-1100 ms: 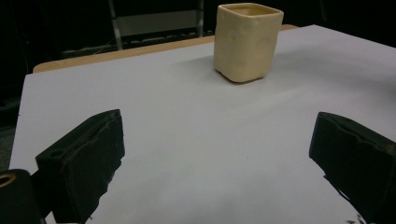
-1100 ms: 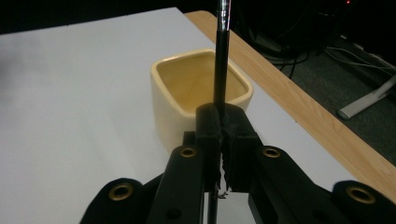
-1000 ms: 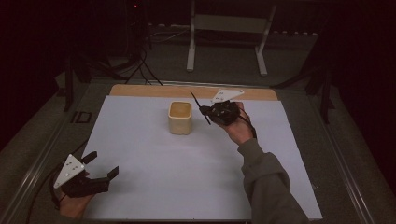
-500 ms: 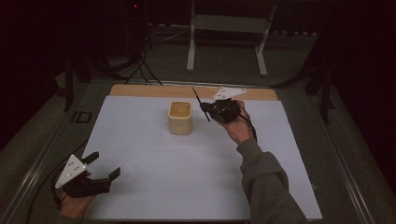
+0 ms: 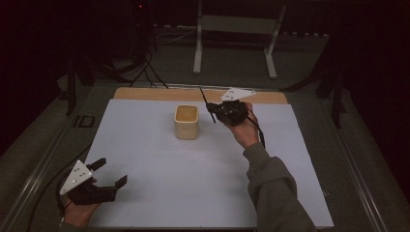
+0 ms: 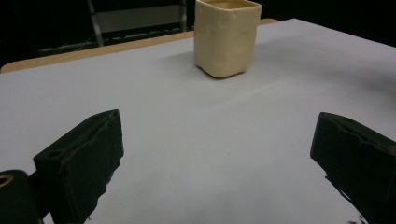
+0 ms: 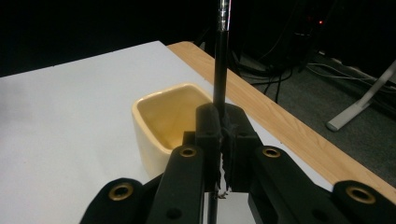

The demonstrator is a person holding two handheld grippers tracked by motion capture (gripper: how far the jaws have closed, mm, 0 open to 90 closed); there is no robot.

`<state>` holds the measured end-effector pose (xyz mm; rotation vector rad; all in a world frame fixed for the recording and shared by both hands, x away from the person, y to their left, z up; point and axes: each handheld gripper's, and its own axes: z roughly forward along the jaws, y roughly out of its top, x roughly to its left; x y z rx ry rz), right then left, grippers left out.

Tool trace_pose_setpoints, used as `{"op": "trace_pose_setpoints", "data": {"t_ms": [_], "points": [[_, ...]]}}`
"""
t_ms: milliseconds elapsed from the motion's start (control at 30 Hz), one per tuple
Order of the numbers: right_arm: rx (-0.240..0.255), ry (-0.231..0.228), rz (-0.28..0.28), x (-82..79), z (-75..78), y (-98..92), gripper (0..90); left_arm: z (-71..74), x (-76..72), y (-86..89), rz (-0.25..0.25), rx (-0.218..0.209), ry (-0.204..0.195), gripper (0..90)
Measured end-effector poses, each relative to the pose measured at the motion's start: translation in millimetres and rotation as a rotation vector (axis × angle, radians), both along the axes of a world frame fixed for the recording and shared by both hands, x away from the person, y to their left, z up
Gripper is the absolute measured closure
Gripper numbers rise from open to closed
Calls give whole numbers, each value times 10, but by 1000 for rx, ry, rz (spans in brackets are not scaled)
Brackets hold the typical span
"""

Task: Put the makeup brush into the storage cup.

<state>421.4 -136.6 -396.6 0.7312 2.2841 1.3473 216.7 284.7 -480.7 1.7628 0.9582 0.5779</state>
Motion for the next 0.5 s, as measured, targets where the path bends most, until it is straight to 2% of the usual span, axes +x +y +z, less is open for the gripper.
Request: {"op": "trace_pose_setpoints", "data": {"t_ms": [500], "points": [[49, -22, -32, 22, 26, 1, 860, 4, -3, -11, -5, -3, -2, 36]]}}
